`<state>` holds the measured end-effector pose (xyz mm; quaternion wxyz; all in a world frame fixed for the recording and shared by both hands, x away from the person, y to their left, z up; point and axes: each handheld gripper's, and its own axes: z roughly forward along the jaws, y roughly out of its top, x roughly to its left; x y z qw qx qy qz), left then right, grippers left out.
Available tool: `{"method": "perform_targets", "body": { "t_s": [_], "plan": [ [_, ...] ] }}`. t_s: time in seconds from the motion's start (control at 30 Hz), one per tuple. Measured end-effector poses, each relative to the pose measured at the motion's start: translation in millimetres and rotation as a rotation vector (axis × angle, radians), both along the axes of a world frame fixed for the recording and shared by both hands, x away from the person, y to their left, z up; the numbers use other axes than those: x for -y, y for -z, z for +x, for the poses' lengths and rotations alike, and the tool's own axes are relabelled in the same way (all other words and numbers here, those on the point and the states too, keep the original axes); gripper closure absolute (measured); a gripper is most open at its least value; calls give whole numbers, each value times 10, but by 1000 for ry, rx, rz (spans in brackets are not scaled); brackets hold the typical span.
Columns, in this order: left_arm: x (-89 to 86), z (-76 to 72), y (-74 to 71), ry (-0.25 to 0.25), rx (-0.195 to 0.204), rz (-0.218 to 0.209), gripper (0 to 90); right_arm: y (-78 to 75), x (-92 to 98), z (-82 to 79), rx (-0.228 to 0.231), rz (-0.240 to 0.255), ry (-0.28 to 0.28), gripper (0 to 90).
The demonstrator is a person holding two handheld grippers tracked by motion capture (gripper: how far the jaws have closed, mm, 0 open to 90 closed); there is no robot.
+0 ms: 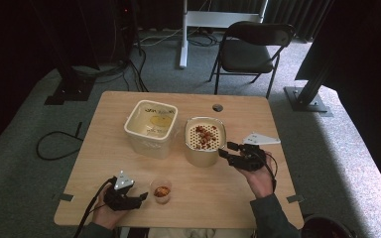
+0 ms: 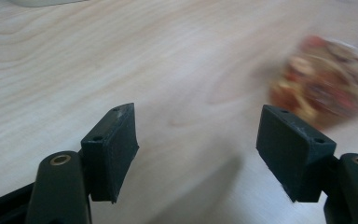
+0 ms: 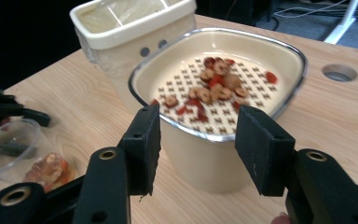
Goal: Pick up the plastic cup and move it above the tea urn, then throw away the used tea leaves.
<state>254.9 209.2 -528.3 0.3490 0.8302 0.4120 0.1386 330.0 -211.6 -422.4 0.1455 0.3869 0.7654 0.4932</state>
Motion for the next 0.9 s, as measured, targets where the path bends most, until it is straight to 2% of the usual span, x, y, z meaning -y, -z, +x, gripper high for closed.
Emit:
{"method": "perform_targets", "body": {
  "t_s": [0.17, 0.5, 0.73, 0.9],
  "plan": [
    [67, -78, -27, 54, 15, -28, 275, 54, 122, -68, -2, 29, 30, 497],
    [251, -73, -38, 124, 30, -51, 264, 226, 252, -159, -21, 10, 73, 488],
    [372, -24, -38, 163, 28, -64, 269, 349, 325, -230, -42, 1, 84, 475],
    [477, 43, -44, 193, 34, -61, 318, 454, 352, -284, -54, 2, 81, 475]
  ]
}}
